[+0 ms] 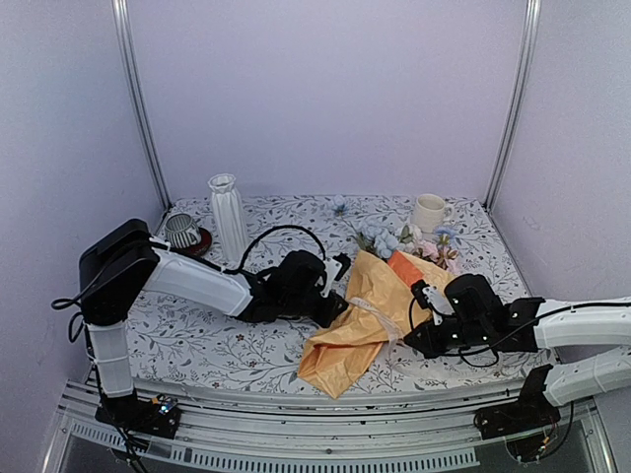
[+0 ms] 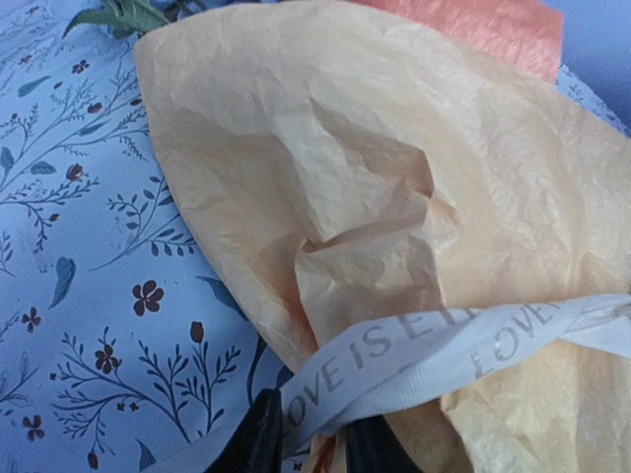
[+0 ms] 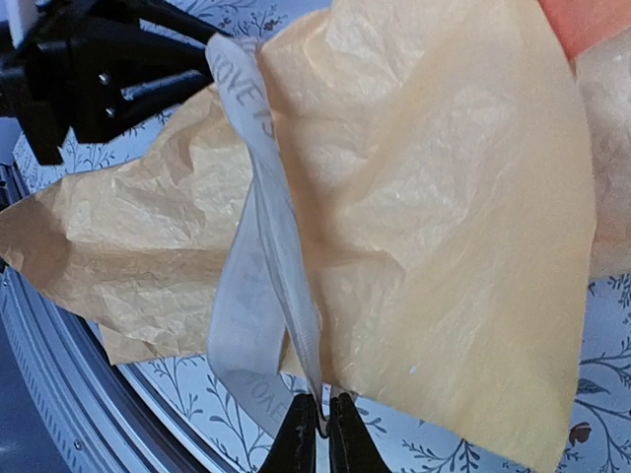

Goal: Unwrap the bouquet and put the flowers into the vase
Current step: Untie the half-tied ribbon from the folded wrapping paper.

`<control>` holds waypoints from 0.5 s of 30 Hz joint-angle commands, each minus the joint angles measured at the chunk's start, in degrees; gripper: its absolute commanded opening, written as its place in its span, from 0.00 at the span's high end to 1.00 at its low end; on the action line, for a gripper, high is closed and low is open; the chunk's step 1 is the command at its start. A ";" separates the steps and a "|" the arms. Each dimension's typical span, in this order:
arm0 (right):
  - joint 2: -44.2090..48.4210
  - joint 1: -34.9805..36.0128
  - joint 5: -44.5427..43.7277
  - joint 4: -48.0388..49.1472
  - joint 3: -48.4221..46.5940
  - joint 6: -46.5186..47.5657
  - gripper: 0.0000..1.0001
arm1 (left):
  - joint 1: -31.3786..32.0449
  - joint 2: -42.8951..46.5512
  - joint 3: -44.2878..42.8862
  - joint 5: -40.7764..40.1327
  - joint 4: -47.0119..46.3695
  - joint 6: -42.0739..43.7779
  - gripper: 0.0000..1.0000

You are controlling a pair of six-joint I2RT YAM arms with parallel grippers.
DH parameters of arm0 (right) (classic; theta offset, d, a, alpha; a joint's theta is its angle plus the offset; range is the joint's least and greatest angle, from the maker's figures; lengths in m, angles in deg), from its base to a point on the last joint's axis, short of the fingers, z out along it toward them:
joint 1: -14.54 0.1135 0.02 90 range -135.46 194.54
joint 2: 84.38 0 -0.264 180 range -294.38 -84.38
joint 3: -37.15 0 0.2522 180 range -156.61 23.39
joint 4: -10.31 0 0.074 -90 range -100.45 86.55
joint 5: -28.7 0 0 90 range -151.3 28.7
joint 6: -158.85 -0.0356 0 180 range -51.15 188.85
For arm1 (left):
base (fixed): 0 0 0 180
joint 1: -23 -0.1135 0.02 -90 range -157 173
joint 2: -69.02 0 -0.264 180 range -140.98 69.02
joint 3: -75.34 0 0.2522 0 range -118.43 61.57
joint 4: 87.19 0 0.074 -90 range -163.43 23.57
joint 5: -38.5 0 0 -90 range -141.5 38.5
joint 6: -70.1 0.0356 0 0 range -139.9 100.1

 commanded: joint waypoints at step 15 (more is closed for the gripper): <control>4.23 0.28 0.33 -5.83 -1.49 -4.03 0.89 | -0.26 8.38 5.20 0.66 -5.47 0.85 0.67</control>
